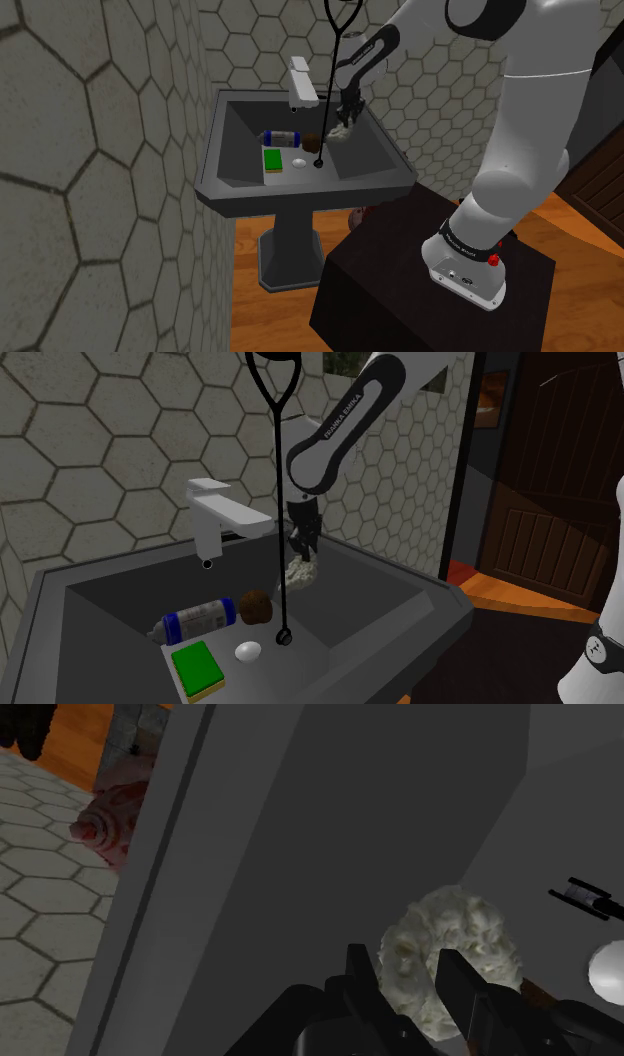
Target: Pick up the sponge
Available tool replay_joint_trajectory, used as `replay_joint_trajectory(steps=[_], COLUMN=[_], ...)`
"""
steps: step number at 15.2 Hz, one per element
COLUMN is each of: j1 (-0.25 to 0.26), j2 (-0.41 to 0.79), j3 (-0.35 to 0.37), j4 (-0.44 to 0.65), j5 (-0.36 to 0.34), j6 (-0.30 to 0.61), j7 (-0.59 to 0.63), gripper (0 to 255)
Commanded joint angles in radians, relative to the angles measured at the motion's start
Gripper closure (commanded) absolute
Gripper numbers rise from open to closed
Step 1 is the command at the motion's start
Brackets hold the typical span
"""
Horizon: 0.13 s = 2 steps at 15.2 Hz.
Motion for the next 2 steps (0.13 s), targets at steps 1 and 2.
replay_joint_trajectory(steps=[1,2], j1=[0.001,0.001], j2=[-0.014,-0.014], j3=[-0.001,-0.001], j4=[-0.002,-0.002], j5=[0.0,0.0], j6=[-0.012,-0.012], j7=[-0.002,-0.002], gripper=[255,255])
